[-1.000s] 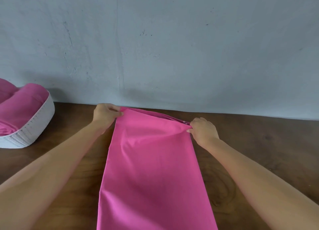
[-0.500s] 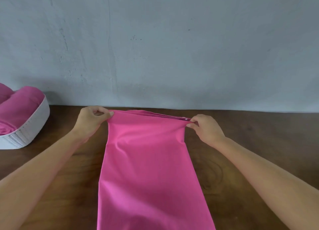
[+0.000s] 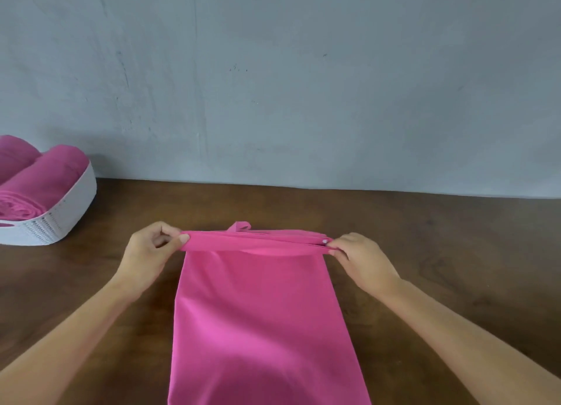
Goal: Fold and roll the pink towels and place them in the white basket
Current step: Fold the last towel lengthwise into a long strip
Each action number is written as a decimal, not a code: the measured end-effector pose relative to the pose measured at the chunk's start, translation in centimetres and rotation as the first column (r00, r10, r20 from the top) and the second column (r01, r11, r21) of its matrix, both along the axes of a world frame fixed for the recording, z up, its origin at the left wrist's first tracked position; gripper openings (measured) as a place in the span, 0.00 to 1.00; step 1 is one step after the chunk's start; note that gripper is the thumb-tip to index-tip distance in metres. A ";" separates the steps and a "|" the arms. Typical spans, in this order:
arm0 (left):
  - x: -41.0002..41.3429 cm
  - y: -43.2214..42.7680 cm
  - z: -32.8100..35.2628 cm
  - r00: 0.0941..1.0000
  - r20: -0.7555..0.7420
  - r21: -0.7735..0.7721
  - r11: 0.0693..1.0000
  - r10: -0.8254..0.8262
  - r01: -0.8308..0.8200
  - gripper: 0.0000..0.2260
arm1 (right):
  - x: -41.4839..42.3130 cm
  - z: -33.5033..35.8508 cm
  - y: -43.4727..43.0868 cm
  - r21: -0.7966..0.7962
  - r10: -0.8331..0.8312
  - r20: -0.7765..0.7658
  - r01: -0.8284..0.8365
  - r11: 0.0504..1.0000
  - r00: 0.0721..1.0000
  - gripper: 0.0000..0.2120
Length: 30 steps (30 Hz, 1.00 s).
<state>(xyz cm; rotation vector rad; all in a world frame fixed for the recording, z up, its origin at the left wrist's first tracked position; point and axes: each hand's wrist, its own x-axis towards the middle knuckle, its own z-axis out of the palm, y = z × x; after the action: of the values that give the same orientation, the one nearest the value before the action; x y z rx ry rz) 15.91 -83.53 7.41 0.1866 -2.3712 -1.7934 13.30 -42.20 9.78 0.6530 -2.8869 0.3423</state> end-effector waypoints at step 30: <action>31.4 10.4 -4.0 0.978 0.126 -0.379 0.919 0.164 -0.105 0.10 | 27.4 -8.6 8.7 -0.101 -0.049 -0.002 0.048 0.994 0.999 0.04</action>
<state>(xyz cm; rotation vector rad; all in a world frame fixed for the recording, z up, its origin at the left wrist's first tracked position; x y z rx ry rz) 47.33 -73.09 3.44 0.4427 -2.6766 -1.2805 40.69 -33.50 1.21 0.5654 -2.8536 0.4765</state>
